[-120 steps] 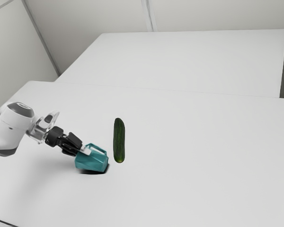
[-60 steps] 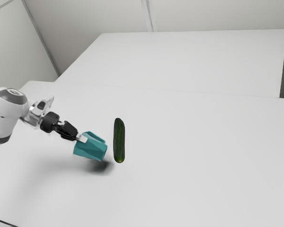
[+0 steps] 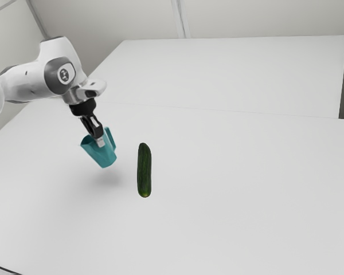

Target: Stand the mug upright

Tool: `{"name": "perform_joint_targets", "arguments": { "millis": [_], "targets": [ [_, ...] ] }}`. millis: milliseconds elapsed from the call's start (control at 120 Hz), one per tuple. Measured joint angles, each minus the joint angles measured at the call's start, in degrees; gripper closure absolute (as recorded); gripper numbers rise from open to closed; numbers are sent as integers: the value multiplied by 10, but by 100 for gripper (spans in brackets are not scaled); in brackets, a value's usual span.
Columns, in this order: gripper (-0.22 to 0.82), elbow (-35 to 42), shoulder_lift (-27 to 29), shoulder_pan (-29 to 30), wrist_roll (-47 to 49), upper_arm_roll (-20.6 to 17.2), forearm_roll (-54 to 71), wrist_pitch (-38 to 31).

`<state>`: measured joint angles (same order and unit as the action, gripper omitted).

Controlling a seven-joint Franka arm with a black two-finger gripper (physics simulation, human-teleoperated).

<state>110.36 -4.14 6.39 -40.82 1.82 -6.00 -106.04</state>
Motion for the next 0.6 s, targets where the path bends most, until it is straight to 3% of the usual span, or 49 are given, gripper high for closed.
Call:
{"name": "perform_joint_targets", "arguments": {
  "millis": [117, 600],
  "targets": [
    [79, 2, -32, -29, 50, -15, 38, -35],
    [79, 12, -82, -23, 187, -23, 70, -96]
  ]
}}
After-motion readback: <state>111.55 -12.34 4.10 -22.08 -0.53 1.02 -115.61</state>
